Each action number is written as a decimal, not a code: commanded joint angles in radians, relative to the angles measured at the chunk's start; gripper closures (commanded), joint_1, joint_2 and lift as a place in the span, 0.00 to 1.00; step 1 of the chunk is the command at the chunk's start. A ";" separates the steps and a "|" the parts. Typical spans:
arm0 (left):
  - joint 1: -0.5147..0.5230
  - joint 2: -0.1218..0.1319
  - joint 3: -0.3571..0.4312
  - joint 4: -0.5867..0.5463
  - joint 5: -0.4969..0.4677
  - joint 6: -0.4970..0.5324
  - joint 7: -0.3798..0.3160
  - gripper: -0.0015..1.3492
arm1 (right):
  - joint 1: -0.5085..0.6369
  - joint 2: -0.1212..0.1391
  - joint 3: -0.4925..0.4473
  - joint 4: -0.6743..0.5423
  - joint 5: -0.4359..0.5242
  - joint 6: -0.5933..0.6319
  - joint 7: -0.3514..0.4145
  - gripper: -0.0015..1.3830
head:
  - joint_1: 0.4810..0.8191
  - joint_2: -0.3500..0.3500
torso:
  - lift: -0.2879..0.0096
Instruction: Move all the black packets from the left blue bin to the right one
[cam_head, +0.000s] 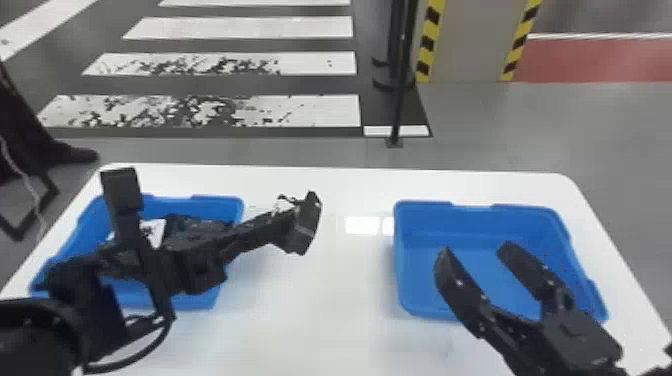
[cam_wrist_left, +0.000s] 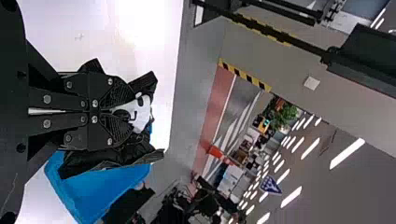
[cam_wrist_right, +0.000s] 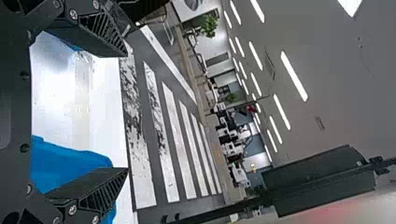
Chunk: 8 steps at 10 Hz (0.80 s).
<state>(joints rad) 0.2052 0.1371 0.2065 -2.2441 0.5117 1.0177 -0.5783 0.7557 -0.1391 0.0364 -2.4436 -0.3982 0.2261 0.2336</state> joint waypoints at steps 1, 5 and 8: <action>-0.002 -0.001 -0.049 0.002 0.031 -0.019 0.000 0.89 | -0.027 -0.007 0.019 0.013 0.001 0.032 0.010 0.11 | 0.63 0.52 | 0.48; -0.011 -0.001 -0.149 0.002 0.075 -0.038 0.003 0.89 | -0.096 -0.019 0.059 0.040 0.013 0.122 0.067 0.11 | 0.63 0.46 | 0.48; -0.029 0.002 -0.199 0.024 0.075 -0.051 0.008 0.89 | -0.130 -0.034 0.097 0.045 0.019 0.122 0.076 0.11 | 0.63 0.45 | 0.48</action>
<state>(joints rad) 0.1814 0.1383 0.0199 -2.2250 0.5870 0.9690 -0.5703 0.6333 -0.1685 0.1260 -2.4002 -0.3784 0.3483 0.3098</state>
